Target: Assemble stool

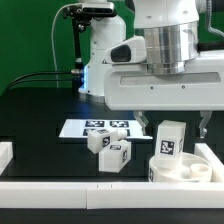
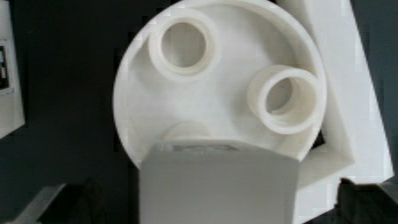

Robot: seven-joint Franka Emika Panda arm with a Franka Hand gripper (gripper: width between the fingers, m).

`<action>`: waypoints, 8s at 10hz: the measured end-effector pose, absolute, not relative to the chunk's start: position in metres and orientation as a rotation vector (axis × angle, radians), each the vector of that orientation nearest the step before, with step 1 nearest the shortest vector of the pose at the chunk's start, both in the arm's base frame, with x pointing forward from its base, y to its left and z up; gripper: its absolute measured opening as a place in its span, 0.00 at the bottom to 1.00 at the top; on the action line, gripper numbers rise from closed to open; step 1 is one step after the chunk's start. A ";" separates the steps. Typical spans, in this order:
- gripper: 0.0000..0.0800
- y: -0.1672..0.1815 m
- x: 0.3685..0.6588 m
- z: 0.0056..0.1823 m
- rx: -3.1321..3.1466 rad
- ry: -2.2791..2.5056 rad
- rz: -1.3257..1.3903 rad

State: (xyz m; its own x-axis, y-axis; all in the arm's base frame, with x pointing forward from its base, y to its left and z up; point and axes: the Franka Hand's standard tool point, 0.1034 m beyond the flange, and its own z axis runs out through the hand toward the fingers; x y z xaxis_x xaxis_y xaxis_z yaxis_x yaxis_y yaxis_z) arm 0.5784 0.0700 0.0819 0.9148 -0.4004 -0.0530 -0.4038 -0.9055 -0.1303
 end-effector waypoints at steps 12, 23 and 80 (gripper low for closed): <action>0.42 0.095 0.584 0.079 -2.152 2.024 0.159; 0.81 0.111 0.587 0.099 -2.270 1.844 0.233; 0.81 0.110 0.585 0.095 -3.043 -0.087 -0.080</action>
Offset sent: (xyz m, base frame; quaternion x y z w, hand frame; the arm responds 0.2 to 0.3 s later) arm 0.0000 0.0000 0.0000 0.0000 0.0000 0.1296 0.9916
